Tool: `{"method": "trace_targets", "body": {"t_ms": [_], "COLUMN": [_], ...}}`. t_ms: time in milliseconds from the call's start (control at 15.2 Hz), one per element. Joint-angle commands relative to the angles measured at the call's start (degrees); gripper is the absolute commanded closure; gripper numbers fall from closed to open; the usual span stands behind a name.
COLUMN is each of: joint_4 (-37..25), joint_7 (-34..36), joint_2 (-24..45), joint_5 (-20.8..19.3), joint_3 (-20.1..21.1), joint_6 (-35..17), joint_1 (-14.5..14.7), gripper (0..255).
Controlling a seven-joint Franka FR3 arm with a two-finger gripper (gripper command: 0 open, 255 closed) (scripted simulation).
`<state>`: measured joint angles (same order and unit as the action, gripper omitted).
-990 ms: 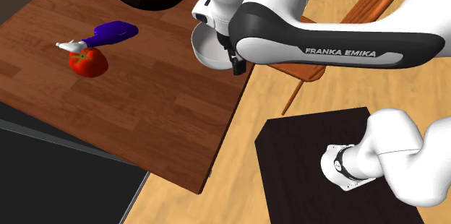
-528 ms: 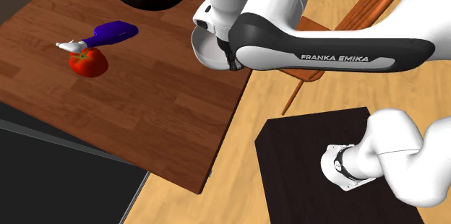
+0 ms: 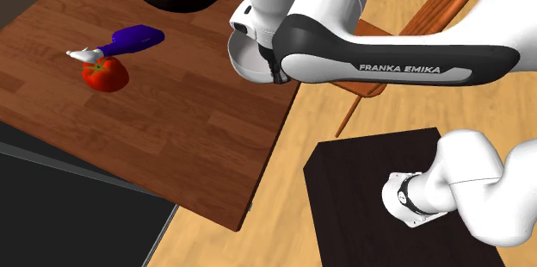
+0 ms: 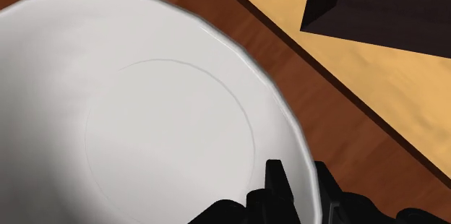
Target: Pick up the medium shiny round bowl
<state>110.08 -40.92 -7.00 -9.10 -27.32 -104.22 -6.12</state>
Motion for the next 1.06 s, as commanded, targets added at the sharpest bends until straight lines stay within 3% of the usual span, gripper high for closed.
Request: {"method": "trace_targets", "body": {"t_ms": [0,990], "joint_4": [-1.12,-12.34], "joint_7": [-0.13,-1.45], "joint_2": [0.01,1.10], "joint_5": [0.04,0.78], "joint_3": [0.02,0.19], "joint_6": [1.13,11.29], "joint_1": [0.01,0.21], "gripper": [255,255]}}
